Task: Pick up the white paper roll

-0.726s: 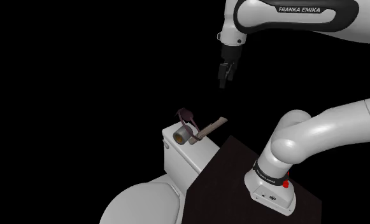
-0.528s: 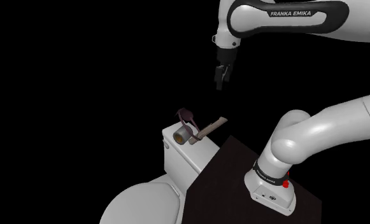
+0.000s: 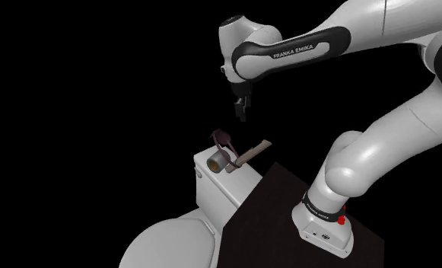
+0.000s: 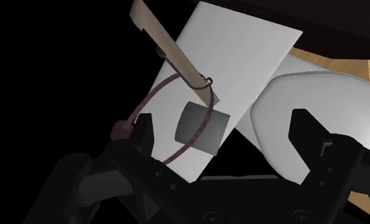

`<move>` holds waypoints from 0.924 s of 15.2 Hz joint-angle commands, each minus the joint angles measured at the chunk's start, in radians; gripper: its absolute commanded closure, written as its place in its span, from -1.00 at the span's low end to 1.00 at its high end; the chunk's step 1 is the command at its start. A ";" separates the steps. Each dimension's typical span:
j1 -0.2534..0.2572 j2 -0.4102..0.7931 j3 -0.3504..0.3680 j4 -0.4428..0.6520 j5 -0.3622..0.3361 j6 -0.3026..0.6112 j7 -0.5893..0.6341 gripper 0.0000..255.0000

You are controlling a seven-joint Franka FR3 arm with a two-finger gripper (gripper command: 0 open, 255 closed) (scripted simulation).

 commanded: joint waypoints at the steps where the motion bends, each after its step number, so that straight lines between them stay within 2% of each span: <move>1: 0.009 0.080 0.032 0.004 -0.055 0.047 0.013 -1.00; 8: 0.029 0.367 0.111 0.063 -0.297 0.143 0.083 -1.00; 14: 0.069 0.628 0.132 0.147 -0.543 0.159 0.164 -1.00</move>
